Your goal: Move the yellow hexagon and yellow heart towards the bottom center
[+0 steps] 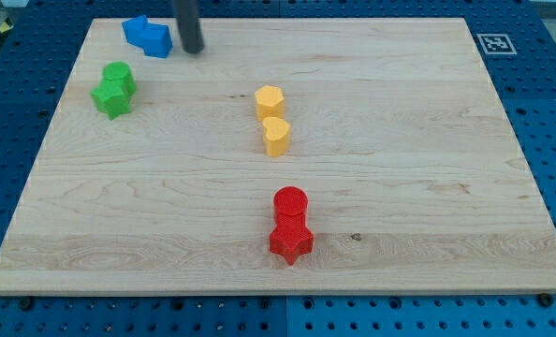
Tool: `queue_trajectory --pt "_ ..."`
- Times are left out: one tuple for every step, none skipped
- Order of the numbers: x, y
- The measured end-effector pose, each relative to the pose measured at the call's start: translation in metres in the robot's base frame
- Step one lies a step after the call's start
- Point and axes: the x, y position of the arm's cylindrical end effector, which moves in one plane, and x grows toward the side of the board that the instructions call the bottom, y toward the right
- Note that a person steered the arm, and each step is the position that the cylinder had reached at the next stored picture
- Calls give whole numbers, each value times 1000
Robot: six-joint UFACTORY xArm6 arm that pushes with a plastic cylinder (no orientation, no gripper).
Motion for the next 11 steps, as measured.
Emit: queue_trajectory --pt "41 74" --pt "57 93" --pt "57 93" --pt "57 93" --pt "67 93" --pt "91 93" --pt "117 93" --pt "147 93" --pt "183 93" --pt "191 93" --pt "191 93"
